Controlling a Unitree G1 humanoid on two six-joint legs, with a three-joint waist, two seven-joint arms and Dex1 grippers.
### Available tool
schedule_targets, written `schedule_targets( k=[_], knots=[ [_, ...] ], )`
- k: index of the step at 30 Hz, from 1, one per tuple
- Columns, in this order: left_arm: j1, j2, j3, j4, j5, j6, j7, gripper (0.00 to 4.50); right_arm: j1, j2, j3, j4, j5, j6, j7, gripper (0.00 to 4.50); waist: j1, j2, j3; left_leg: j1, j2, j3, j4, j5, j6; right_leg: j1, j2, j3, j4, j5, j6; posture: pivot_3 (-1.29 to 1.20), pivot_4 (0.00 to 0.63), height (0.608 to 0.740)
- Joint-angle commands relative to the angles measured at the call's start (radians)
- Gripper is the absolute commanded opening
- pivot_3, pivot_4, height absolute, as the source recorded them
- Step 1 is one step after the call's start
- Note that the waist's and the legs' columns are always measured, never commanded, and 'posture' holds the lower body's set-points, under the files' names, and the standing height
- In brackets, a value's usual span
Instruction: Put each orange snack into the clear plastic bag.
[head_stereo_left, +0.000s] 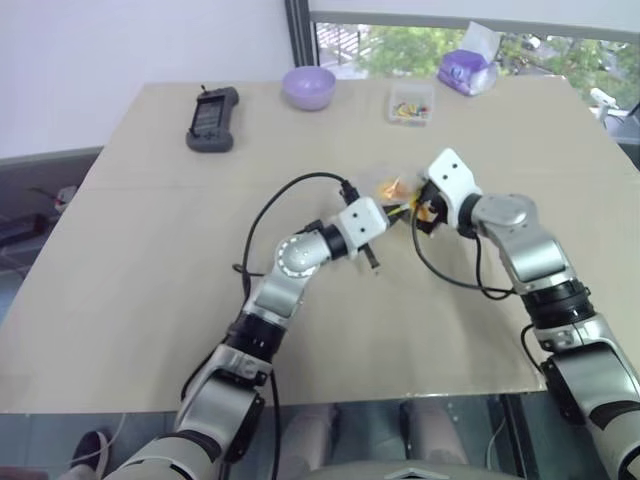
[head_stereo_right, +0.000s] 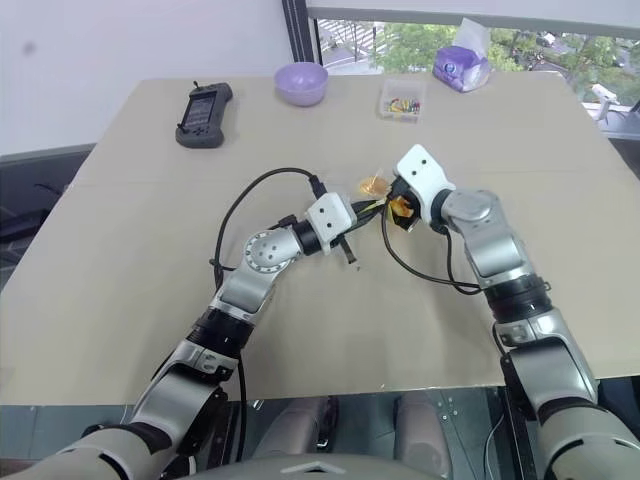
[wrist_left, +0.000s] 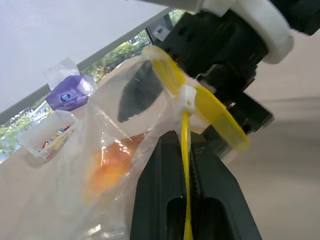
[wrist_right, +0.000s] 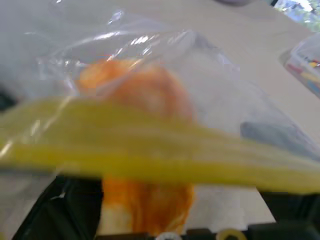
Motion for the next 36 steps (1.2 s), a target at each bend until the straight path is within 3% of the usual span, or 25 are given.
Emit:
schedule_targets(
  k=[1,9,14,17,29,36],
  knots=[
    [-0.008,0.004,0.057,-0.028,-0.043,0.026,0.020,0.00,0.024,-0.074,-0.070,-0.125,0.071,0.039,0.088,4.47,0.001,0.000,0.000,0.000,0.000,0.000,0.000,0.000,0.000,0.000,0.000,0.000,0.000,0.000,0.000,0.00,0.150,0.740],
    [-0.002,0.015,0.108,-0.043,-0.083,0.087,0.024,0.00,0.126,-0.222,-0.199,-0.284,0.275,0.096,0.264,4.47,0.002,0.000,0.000,0.000,0.000,0.000,0.000,0.000,0.000,0.001,0.000,0.000,0.000,0.000,0.000,0.00,0.150,0.740],
    [0.002,-0.001,0.118,-0.067,-0.116,0.126,0.015,0.00,0.104,-0.204,-0.160,-0.213,0.171,0.047,0.136,4.47,0.001,0.000,0.000,0.001,0.000,0.001,0.000,0.000,0.000,0.001,0.000,0.000,0.000,0.000,0.000,0.00,0.150,0.740],
    [0.007,-0.005,0.113,-0.083,-0.123,0.139,0.011,0.00,0.124,-0.169,-0.169,-0.261,0.219,0.068,0.149,4.47,0.001,0.000,0.000,0.000,0.001,0.001,0.000,0.000,0.000,0.000,0.000,0.000,0.000,0.000,0.000,0.00,0.150,0.740],
    [0.010,0.009,0.108,-0.089,-0.121,0.148,0.011,0.00,0.225,-0.411,-0.126,-0.268,0.136,-0.053,0.318,4.47,0.019,0.000,0.000,0.001,0.000,0.001,0.000,0.000,0.000,0.001,0.000,0.000,0.000,0.000,0.000,0.00,0.150,0.740],
    [0.009,0.009,0.097,-0.081,-0.113,0.136,0.010,0.00,0.142,-0.309,-0.026,-0.142,-0.033,-0.144,0.176,4.47,0.015,0.000,0.000,0.001,0.001,0.001,0.000,0.000,0.000,0.001,0.000,0.000,0.000,0.000,0.000,0.00,0.150,0.740]
  ],
)
